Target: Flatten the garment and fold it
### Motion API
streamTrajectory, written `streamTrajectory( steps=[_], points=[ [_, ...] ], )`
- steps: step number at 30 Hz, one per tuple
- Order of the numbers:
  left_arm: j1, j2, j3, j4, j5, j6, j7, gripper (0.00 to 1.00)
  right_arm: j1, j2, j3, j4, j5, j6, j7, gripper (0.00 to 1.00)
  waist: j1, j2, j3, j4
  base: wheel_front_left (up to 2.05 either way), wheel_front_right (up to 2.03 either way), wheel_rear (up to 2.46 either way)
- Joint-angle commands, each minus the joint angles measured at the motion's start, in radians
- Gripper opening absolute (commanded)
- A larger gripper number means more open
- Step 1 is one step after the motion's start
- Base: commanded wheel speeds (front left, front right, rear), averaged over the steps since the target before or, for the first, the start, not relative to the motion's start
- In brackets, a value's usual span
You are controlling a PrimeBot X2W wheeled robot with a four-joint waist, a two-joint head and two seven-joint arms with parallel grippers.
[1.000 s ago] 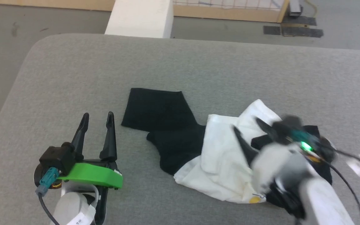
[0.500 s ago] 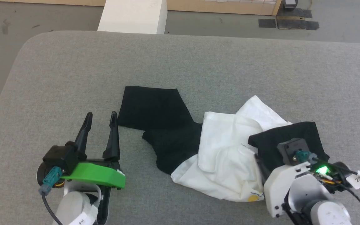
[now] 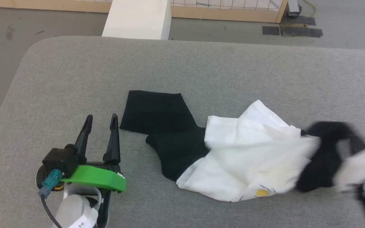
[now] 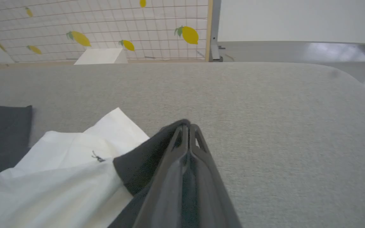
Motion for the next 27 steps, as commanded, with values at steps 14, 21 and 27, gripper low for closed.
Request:
streamTrajectory(
  steps=[14, 21, 27],
  points=[
    [0.006, 0.015, -0.001, 0.006, -0.002, -0.007, -0.004, 1.00, -0.021, -0.002, -0.544, 0.390, 0.010, -0.002, -0.069, 1.00, 0.0000, 0.0000, -0.020, -0.037, 0.00, 0.00, 0.00],
    [0.005, 0.020, -0.113, 0.039, -0.016, -0.007, 0.006, 1.00, 0.000, -0.002, -0.336, 0.229, 0.010, -0.002, -0.339, 1.00, 0.0000, 0.0000, -0.037, -0.060, 0.00, 0.00, 0.00],
    [-0.036, 0.008, -0.237, 0.130, -0.024, 0.014, 0.215, 1.00, 0.076, -0.002, -0.112, 0.069, 0.040, -0.002, -0.421, 1.00, 0.0000, 0.0000, -0.035, -0.090, 0.00, 0.00, 0.00]
  ],
)
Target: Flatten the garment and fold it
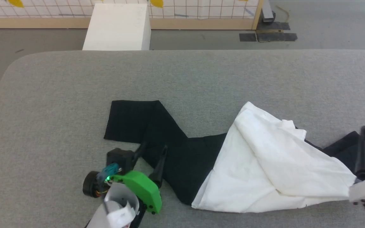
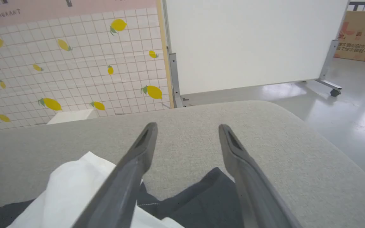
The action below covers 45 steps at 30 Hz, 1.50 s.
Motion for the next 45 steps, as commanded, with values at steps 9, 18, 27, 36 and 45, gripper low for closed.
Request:
streamTrajectory(
  steps=[9, 18, 27, 36, 45],
  points=[
    [-0.030, -0.007, -0.005, 0.074, -0.012, 0.160, 0.410, 1.00, 0.029, 0.000, 0.150, -0.030, 0.044, -0.001, 0.010, 1.00, 0.0000, -0.0001, 0.007, -0.059, 0.00, 0.00, 0.00],
    [-0.006, -0.017, -0.030, 0.093, -0.108, 0.157, 0.635, 0.50, 0.025, 0.000, 0.195, -0.020, 0.059, -0.001, 0.011, 1.00, 0.0000, -0.0001, 0.019, -0.070, 0.00, 0.00, 0.00],
    [-0.049, -0.005, 0.063, 0.024, -0.098, 0.198, 0.359, 0.00, 0.009, 0.000, 0.231, -0.019, 0.062, -0.001, 0.018, 1.00, 0.0000, -0.0001, 0.028, -0.047, 0.00, 0.00, 0.00],
    [-0.023, 0.078, 0.272, -0.017, -0.107, 0.306, 0.095, 0.00, -0.006, 0.000, 0.274, -0.009, 0.055, -0.001, 0.039, 1.00, 0.0000, -0.0001, 0.029, 0.007, 0.00, 0.00, 0.00],
    [0.054, 0.057, 0.320, -0.022, -0.185, 0.266, 0.022, 1.00, -0.097, 0.000, 0.416, 0.026, 0.024, -0.001, 0.142, 1.00, 0.0000, -0.0001, 0.041, 0.062, 0.00, 0.00, 0.00]
  ],
)
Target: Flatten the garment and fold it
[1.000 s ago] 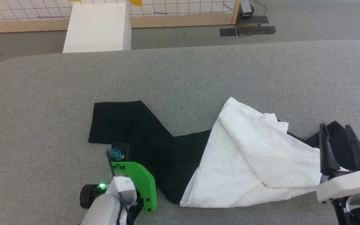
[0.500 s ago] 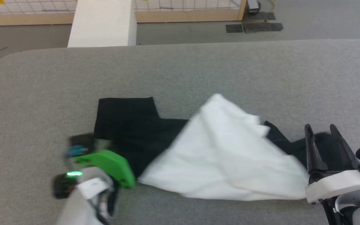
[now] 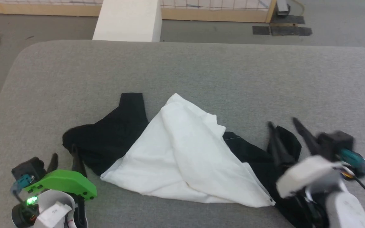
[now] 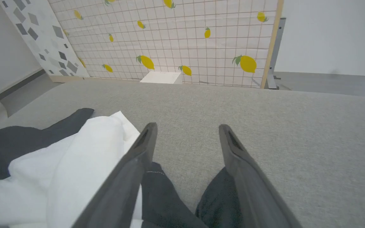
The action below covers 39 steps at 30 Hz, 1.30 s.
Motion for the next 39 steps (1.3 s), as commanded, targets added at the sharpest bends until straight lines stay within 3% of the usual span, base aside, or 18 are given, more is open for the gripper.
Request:
streamTrajectory(
  steps=[1, 4, 7, 16, 21, 22, 23, 26, 34, 39],
  points=[
    [0.003, -0.008, 0.004, -0.010, -0.003, -0.015, -0.047, 1.00, -0.043, 0.000, 0.029, 0.013, 0.001, -0.001, 0.021, 1.00, 0.0000, 0.0000, 0.012, 0.021, 0.00, 0.00, 0.00],
    [-0.009, -0.017, -0.002, -0.020, 0.013, -0.051, -0.176, 1.00, -0.131, 0.000, 0.093, 0.059, -0.002, -0.001, 0.076, 1.00, 0.0000, 0.0000, 0.032, 0.051, 0.00, 0.00, 0.00],
    [-0.035, -0.025, -0.016, -0.035, 0.047, -0.083, -0.229, 1.00, -0.225, -0.005, 0.147, 0.136, 0.001, -0.001, 0.149, 1.00, 0.0000, 0.0000, 0.057, 0.088, 0.00, 0.00, 0.00],
    [-0.080, -0.083, -0.008, -0.181, 0.158, -0.166, -0.241, 1.00, -0.485, -0.018, 0.196, 0.432, -0.009, -0.001, 0.402, 1.00, 0.0000, 0.0000, 0.146, 0.197, 0.00, 0.00, 0.00],
    [-0.079, -0.091, -0.005, -0.179, 0.156, -0.178, -0.241, 1.00, -0.551, -0.019, 0.206, 0.527, -0.015, -0.001, 0.522, 1.00, 0.0000, 0.0000, 0.171, 0.221, 0.00, 0.00, 0.00],
    [-0.080, -0.091, -0.010, -0.178, 0.148, -0.177, -0.241, 1.00, -0.560, -0.019, 0.201, 0.541, -0.018, -0.001, 0.540, 0.59, 0.0000, 0.0000, 0.174, 0.224, 0.00, 0.00, 0.00],
    [-0.079, -0.092, -0.016, -0.174, 0.141, -0.175, -0.241, 1.00, -0.565, -0.019, 0.197, 0.556, -0.025, -0.001, 0.562, 0.40, 0.0000, 0.0000, 0.175, 0.225, 0.00, 0.00, 0.00],
    [-0.075, -0.092, -0.034, -0.174, 0.132, -0.164, -0.241, 1.00, -0.567, -0.021, 0.191, 0.577, -0.030, -0.001, 0.604, 0.00, 0.0000, 0.0000, 0.173, 0.227, 0.00, 0.00, 0.00],
    [-0.064, -0.092, -0.040, -0.154, 0.148, -0.161, -0.241, 1.00, -0.545, -0.009, 0.194, 0.469, 0.023, -0.001, 0.438, 0.00, 0.0000, 0.0000, 0.111, 0.198, 0.00, 0.00, 0.00],
    [-0.037, -0.092, -0.023, -0.142, 0.177, -0.168, -0.241, 1.00, -0.432, -0.004, 0.278, 0.236, 0.133, -0.001, 0.403, 0.00, 0.0000, 0.0000, 0.034, 0.167, 0.00, 0.00, 0.00]
  ],
)
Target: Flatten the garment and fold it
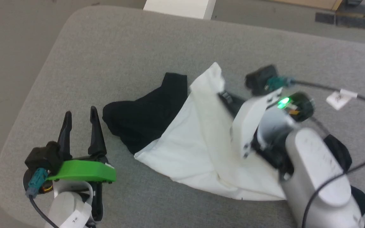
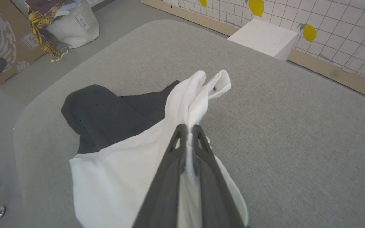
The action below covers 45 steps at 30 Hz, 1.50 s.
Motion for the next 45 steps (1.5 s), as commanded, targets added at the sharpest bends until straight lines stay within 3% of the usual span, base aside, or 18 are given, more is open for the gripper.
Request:
streamTrajectory(
  steps=[1, 5, 8, 13, 14, 17, 21, 24, 28, 35, 44, 45],
  points=[
    [0.014, -0.003, 0.006, 0.005, 0.015, -0.007, -0.004, 1.00, 0.054, 0.005, 0.028, -0.064, 0.042, -0.001, 0.013, 0.00, 0.0000, 0.0000, -0.067, -0.037, 0.00, 0.00, 0.00],
    [0.038, -0.003, 0.030, 0.013, 0.034, -0.020, -0.004, 1.00, 0.223, -0.026, 0.137, -0.305, 0.206, -0.001, 0.144, 0.00, 0.0000, 0.0000, -0.115, -0.065, 0.00, 0.00, 0.00],
    [0.055, -0.003, 0.042, 0.014, 0.047, -0.027, -0.004, 1.00, 0.363, -0.097, 0.204, -0.440, 0.288, -0.001, 0.283, 0.00, 0.0000, 0.0000, -0.140, -0.082, 0.00, 0.00, 0.00],
    [0.072, -0.003, 0.049, 0.012, 0.057, -0.035, -0.004, 1.00, 0.550, -0.169, 0.197, -0.504, 0.270, -0.001, 0.411, 0.00, 0.0000, 0.0000, -0.159, -0.100, 0.00, 0.00, 0.00],
    [0.074, -0.003, 0.050, 0.012, 0.058, -0.037, -0.004, 1.00, 0.574, -0.166, 0.178, -0.511, 0.243, -0.001, 0.402, 1.00, 0.0000, 0.0000, -0.161, -0.103, 0.00, 0.00, 0.00],
    [0.079, -0.004, 0.048, 0.017, 0.062, -0.042, -0.004, 1.00, 0.631, -0.113, 0.116, -0.519, 0.197, -0.001, 0.347, 1.00, 0.0000, 0.0000, -0.167, -0.110, 0.00, 0.00, 0.00],
    [0.078, -0.004, 0.049, 0.024, 0.062, -0.049, -0.004, 1.00, 0.649, -0.020, -0.023, -0.544, 0.146, -0.001, 0.169, 1.00, 0.0000, 0.0000, -0.167, -0.119, 0.00, 0.00, 0.00],
    [0.078, -0.004, 0.044, 0.023, 0.060, -0.049, -0.004, 1.00, 0.628, 0.000, -0.148, -0.519, 0.055, -0.001, 0.040, 1.00, 0.0000, 0.0000, -0.161, -0.121, 0.00, 0.00, 0.00],
    [0.067, -0.004, 0.031, 0.020, 0.051, -0.049, -0.004, 1.00, 0.579, 0.007, -0.321, -0.418, -0.109, -0.001, -0.033, 1.00, 0.0000, 0.0000, -0.141, -0.118, 0.00, 0.00, 0.00],
    [0.042, -0.004, 0.021, 0.022, 0.038, -0.051, -0.004, 1.00, 0.452, 0.008, -0.504, -0.213, -0.150, -0.001, 0.024, 1.00, 0.0000, 0.0000, -0.096, -0.098, 0.00, 0.00, 0.00],
    [0.017, -0.004, 0.021, 0.018, 0.030, -0.048, -0.004, 1.00, 0.356, 0.008, -0.484, -0.001, -0.133, -0.001, 0.181, 1.00, 0.0000, 0.0000, -0.042, -0.083, 0.00, 0.00, 0.00],
    [0.016, -0.004, 0.021, 0.018, 0.030, -0.047, -0.004, 1.00, 0.355, 0.008, -0.468, 0.017, -0.140, -0.001, 0.216, 0.79, 0.0000, 0.0000, -0.040, -0.084, 0.00, 0.00, 0.00]
  ],
)
